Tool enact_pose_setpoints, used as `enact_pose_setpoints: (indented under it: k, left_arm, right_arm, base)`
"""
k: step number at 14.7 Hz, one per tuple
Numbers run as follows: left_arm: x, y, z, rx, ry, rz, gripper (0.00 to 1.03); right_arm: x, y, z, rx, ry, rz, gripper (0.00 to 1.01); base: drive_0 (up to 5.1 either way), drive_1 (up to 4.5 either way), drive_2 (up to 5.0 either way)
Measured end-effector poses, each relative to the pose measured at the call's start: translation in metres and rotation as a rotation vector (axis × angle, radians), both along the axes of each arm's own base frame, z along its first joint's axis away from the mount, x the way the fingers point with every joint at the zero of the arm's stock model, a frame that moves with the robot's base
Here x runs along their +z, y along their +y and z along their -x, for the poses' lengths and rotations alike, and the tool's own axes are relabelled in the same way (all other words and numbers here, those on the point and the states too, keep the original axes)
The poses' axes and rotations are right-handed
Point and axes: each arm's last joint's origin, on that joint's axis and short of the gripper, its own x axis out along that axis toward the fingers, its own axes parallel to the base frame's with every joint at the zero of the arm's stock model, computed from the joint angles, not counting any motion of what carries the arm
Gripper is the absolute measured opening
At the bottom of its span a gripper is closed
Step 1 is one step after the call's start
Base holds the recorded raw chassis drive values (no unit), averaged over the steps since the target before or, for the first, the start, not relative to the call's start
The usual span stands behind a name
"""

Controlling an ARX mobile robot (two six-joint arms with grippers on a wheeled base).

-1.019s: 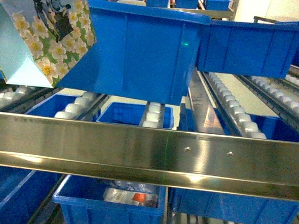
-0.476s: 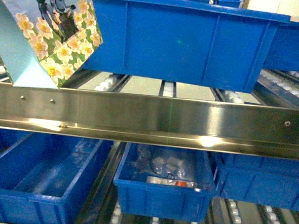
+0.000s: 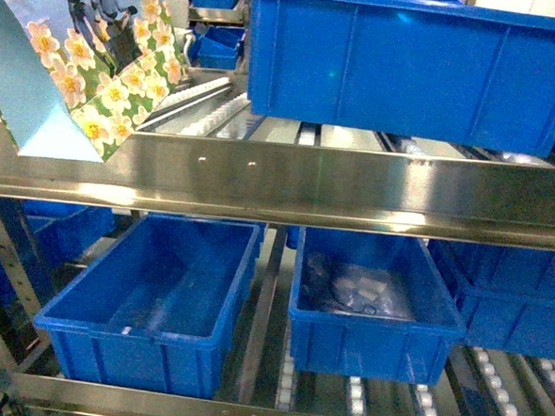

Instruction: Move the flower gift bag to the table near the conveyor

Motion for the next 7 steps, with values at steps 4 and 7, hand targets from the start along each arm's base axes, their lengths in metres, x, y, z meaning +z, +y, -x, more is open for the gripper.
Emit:
enact_pose_setpoints:
  k: [4, 7]
  left_arm:
    - [0.0001, 0.0, 0.0, 0.0, -0.001, 0.001, 0.02]
    - [0.0001, 0.0, 0.0, 0.0, -0.002, 0.001, 0.02]
  right_arm:
    - [0.0005, 0.0, 0.0001, 0.0, -0.004, 0.001, 0.03]
    - [0.0004, 0.0, 0.0002, 0.0, -0.004, 0.001, 0.03]
  base:
    - [-4.8, 0.97, 3.7]
    - [-4.9, 1.08, 3.5]
